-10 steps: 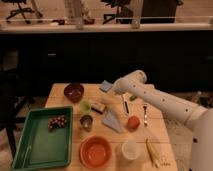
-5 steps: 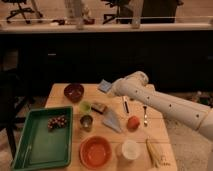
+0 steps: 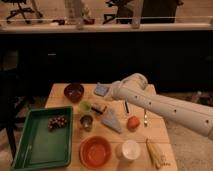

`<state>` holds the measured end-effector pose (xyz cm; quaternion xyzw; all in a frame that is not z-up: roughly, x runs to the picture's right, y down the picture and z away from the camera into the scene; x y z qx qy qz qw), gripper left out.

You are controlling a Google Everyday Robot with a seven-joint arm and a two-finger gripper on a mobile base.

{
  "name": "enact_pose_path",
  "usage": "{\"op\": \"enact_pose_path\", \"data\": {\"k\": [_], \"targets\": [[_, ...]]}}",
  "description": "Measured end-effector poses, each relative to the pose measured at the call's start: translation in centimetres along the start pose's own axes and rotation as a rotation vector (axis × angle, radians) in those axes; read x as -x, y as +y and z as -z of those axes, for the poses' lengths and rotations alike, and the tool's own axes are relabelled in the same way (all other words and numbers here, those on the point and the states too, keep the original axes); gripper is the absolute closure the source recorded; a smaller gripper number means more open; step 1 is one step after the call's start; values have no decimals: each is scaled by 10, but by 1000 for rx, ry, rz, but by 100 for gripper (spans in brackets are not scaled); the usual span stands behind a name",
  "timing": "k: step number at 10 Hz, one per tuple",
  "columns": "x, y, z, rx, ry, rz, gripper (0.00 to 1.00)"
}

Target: Place sponge in red bowl

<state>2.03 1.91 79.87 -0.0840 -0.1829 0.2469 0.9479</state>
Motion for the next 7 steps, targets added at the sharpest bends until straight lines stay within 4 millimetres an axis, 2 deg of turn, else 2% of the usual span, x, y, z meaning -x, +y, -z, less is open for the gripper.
{"op": "enact_pose_path", "data": {"k": [4, 7], "targets": [[-1, 42, 25, 33, -35, 15, 100], [-1, 43, 26, 36, -36, 18, 100]]}}
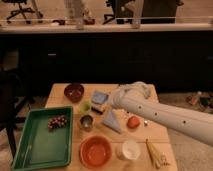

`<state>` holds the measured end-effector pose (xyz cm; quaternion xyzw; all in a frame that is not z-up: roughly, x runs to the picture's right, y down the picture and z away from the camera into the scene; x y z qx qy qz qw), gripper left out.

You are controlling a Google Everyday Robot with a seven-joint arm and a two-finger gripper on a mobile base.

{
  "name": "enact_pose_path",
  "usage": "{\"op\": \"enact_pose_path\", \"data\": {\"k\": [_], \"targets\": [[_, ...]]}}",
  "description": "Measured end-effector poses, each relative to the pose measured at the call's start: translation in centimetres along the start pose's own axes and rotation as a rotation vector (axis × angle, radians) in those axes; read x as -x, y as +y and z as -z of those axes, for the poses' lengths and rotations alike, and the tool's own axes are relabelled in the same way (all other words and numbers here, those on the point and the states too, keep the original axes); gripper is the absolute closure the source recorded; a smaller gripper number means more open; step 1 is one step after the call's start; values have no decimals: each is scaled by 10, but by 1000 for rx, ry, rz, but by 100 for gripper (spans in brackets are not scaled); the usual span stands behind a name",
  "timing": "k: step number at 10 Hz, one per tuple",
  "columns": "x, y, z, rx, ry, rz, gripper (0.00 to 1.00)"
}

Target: Place sponge in red bowl

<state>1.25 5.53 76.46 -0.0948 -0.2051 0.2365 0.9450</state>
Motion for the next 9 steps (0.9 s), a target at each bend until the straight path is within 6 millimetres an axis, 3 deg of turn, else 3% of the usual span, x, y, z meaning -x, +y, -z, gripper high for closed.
{"op": "enact_pose_path", "data": {"k": [5, 9], "targets": [[0, 1, -1, 5, 6, 10, 100], [14, 19, -9, 82, 61, 202, 100]]}}
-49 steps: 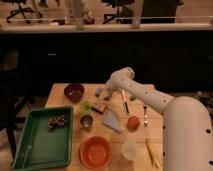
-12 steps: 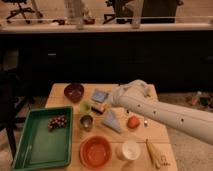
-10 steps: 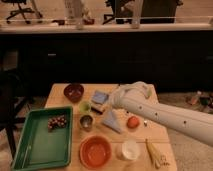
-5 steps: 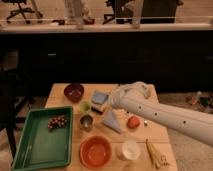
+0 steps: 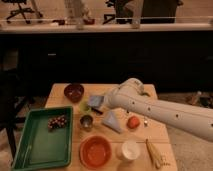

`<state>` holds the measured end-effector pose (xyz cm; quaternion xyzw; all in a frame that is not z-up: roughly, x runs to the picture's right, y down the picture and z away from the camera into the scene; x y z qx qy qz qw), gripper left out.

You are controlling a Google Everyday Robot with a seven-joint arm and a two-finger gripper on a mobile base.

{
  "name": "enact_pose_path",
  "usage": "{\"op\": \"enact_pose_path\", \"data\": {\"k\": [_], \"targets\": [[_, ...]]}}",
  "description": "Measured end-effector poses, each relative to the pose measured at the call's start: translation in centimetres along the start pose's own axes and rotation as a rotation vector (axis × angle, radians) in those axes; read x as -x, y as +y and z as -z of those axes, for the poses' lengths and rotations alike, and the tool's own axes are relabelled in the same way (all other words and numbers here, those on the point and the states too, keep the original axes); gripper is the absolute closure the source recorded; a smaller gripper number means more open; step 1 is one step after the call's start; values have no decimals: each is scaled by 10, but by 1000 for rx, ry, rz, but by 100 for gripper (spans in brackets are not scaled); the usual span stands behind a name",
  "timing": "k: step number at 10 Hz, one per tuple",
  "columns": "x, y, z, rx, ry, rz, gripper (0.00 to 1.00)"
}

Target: Place sponge in red bowl

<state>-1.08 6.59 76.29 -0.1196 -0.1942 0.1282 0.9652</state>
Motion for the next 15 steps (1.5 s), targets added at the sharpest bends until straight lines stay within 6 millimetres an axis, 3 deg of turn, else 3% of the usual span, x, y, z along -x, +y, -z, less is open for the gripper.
{"op": "enact_pose_path", "data": {"k": [4, 6, 10, 15], "targets": [[11, 22, 8, 31, 18, 101, 100], [11, 45, 17, 47, 24, 145, 100], [4, 76, 21, 95, 40, 191, 100], [-21, 122, 22, 156, 64, 173, 100]]}}
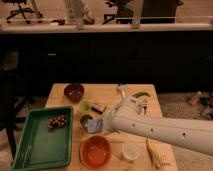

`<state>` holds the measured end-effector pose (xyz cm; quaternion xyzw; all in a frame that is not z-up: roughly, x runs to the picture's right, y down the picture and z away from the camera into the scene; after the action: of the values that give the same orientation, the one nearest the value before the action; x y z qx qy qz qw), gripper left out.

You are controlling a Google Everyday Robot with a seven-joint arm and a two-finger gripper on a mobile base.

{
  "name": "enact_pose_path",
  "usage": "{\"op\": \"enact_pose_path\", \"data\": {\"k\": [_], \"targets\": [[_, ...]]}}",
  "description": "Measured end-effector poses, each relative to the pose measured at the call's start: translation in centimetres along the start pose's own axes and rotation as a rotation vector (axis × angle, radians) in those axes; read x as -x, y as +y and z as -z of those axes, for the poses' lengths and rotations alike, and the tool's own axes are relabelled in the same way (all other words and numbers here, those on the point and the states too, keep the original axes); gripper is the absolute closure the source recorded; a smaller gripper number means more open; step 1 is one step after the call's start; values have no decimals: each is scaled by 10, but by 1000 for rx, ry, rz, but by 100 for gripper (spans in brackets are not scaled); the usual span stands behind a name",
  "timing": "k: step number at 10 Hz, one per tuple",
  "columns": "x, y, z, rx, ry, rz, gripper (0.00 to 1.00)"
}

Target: Place sponge in red bowl

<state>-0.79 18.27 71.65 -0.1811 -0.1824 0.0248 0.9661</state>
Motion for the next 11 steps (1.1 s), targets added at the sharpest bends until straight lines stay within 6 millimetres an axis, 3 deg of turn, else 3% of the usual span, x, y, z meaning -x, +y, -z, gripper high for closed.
{"op": "enact_pose_path", "data": {"k": [4, 8, 11], "targets": [[-15, 34, 9, 12, 26, -38, 100], [-17, 51, 9, 20, 25, -54, 100], [-17, 66, -3, 40, -14, -79, 100]]}}
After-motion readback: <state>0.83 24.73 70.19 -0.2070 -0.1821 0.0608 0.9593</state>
